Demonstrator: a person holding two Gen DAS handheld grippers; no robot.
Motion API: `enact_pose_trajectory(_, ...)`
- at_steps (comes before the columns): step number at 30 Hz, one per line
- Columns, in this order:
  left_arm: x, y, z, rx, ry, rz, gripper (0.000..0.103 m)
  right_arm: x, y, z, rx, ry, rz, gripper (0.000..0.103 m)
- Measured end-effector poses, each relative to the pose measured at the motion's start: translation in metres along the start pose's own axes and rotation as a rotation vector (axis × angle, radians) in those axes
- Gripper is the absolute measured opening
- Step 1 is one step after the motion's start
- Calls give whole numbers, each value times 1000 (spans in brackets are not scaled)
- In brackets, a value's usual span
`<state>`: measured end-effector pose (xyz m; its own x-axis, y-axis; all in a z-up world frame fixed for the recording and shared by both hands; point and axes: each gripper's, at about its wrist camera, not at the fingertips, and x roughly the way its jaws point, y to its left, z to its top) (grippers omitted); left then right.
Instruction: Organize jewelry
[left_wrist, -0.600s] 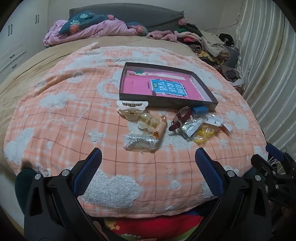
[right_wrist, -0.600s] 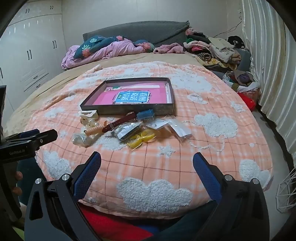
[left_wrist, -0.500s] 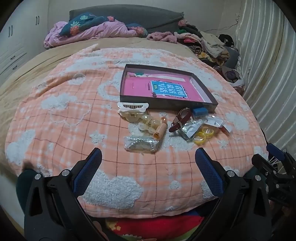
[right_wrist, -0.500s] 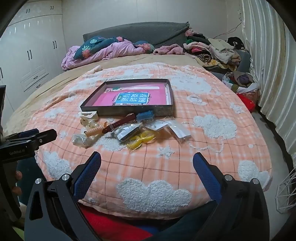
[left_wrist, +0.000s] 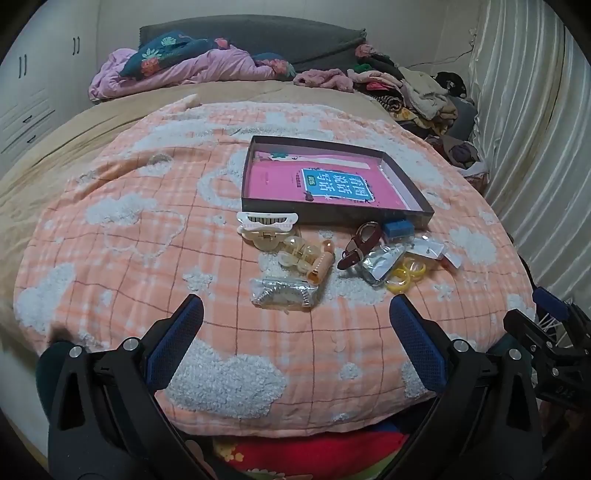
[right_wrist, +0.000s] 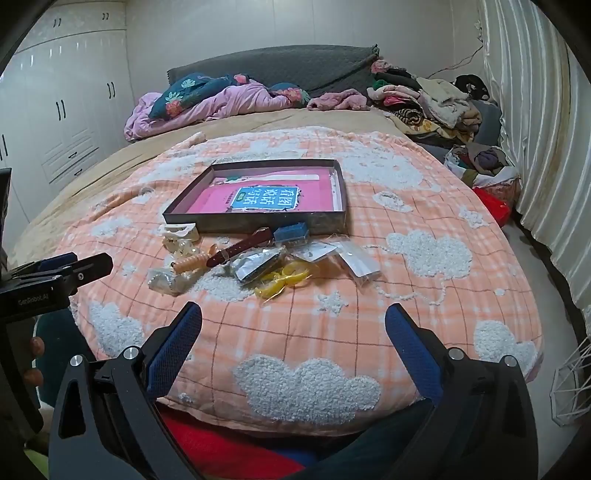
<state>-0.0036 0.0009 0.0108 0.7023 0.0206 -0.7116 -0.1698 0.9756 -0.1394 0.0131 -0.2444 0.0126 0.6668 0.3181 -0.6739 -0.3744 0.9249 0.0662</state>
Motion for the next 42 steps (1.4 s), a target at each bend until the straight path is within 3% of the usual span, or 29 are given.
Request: enact_pose_trajectory(42, -9, -6, 4, 9, -14, 1, 94, 1, 8, 1, -3, 4, 11, 99)
